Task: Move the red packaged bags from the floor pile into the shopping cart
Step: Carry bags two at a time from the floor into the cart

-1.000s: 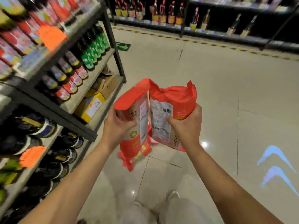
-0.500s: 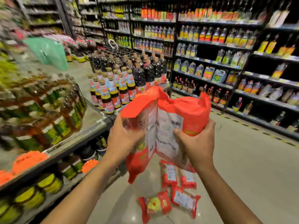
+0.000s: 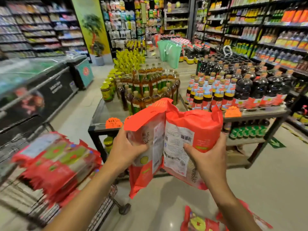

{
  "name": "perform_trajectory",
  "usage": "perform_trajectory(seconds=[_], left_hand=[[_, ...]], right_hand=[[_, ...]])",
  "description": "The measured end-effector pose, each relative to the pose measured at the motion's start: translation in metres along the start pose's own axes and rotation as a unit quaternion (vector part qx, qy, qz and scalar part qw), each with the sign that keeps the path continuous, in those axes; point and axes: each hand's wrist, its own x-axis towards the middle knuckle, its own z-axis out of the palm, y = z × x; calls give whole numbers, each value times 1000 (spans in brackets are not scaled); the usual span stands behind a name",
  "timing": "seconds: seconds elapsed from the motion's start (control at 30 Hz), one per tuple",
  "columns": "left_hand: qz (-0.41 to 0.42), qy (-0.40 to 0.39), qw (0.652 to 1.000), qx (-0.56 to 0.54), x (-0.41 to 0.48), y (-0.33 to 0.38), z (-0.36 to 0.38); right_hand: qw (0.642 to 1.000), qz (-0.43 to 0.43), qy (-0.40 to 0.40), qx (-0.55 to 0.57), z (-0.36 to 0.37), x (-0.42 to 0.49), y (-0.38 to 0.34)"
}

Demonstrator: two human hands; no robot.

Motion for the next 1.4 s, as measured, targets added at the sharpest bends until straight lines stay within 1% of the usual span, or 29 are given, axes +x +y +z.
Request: perform_trajectory(seconds=[0.07,0.13,0.27,0.4,0.47,0.6,0.8,1.0,1.2,1.3,1.4], left_hand=[[-13,54,998,12,-24,-5,-23],[-29,89,995,24,-46,-11,-49],[-56,128,989,49,-87,-27,-102],[-79,182,979,42,-124,-37,-153],[-83,194,977,41,-141,-48,-183],[-78,202,976,23,-173,-72,-248],[-75,212,973,-53,-222,-121,-370],[-79,192,977,-56,-246,-165,-485],[-87,153,980,-90,-227,-199,-546],[-96,144,981,-91,-203,-221,-564],[-107,136,981,-90,-168,-245,-581]], right_hand=[[999,-12,-40,9,18,-17,-5],[996,-23,-79,23,35,-37,-12],[988,-37,-148,31,66,-76,-27],[978,-61,-195,42,97,-115,-49],[973,-77,-214,45,115,-138,-63],[965,-89,-243,44,158,-192,-90],[956,-95,-270,57,237,-295,-131],[953,-92,-280,69,307,-371,-161],[958,-80,-271,49,359,-398,-175],[962,-77,-257,44,389,-400,-173],[965,-56,-250,50,425,-397,-168]])
